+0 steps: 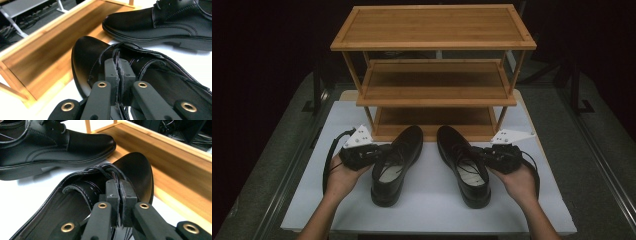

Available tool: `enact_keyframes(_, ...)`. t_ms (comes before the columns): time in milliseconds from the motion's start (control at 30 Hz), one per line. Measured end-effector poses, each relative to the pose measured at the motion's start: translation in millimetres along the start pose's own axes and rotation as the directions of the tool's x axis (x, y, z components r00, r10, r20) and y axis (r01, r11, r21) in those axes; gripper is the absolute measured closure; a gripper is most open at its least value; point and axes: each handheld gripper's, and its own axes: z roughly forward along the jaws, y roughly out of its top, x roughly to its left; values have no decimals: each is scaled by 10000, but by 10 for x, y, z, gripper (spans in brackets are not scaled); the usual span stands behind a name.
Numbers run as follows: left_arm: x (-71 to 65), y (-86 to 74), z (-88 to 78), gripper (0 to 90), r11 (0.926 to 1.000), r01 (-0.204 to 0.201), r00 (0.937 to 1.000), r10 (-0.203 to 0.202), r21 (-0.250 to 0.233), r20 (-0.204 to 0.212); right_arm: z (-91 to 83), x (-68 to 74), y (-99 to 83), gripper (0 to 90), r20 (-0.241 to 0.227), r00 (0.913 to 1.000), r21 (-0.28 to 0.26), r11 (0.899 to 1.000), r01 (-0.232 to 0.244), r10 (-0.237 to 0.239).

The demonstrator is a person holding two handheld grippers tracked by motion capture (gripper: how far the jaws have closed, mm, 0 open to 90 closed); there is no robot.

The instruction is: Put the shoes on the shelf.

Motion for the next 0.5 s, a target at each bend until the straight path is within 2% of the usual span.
enact_keyframes(233, 210, 167, 155, 877, 9997, 38, 9997, -43, -232, -230, 101, -200, 168, 870, 226, 9997, -131, 9999, 1, 2)
enact_keyframes(500, 339, 241, 395, 877, 9995, 120, 9984, -136, -299, -556, 309, -376, 348, 870, 398, 9992, -182, 9998, 47, -39)
